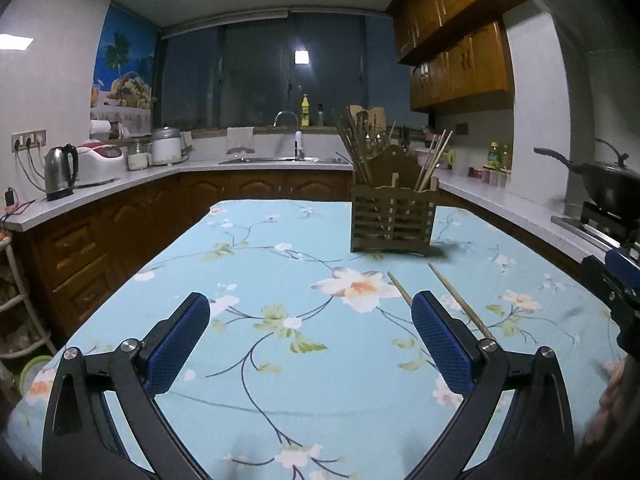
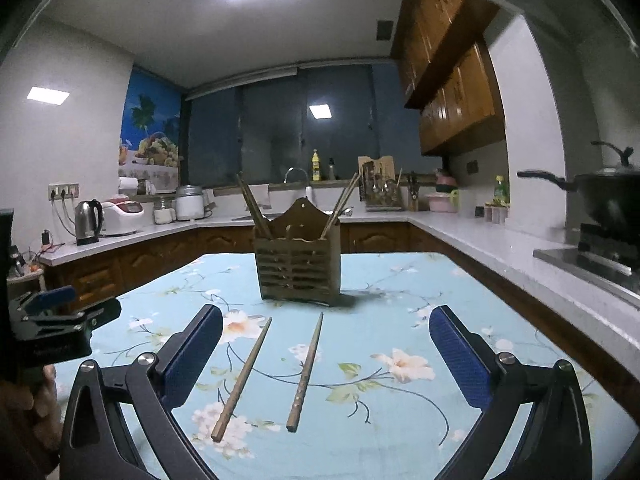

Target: Organize utensils

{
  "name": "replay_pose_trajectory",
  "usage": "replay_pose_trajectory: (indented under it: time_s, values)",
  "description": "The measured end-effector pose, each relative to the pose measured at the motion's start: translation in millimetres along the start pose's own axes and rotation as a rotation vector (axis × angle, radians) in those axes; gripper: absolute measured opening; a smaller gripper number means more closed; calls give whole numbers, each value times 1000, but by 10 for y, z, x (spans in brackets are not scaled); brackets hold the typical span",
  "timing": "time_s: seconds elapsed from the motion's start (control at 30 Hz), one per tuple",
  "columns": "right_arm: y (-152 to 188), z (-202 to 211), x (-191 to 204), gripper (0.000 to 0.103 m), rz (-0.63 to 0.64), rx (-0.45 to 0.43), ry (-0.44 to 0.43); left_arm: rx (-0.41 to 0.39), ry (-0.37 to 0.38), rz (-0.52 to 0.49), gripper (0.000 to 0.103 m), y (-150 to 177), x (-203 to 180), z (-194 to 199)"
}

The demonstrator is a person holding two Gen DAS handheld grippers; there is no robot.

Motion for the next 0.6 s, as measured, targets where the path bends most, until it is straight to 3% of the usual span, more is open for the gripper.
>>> replay_pose_trajectory:
  time_s: [0.6]
  values:
    - [26, -2, -96, 103, -35, 6, -2, -11, -8, -14, 103, 1, -64, 65]
Point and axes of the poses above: each gripper's, at about its wrist camera, not at the fingertips, and z roughly against the way its jaws point, x to its left, y to its underside, the point moved 8 cm from there along -z, roughly the way its jaws point, and after that the axes turned 4 degrees about -y, right-handed, at the moved point
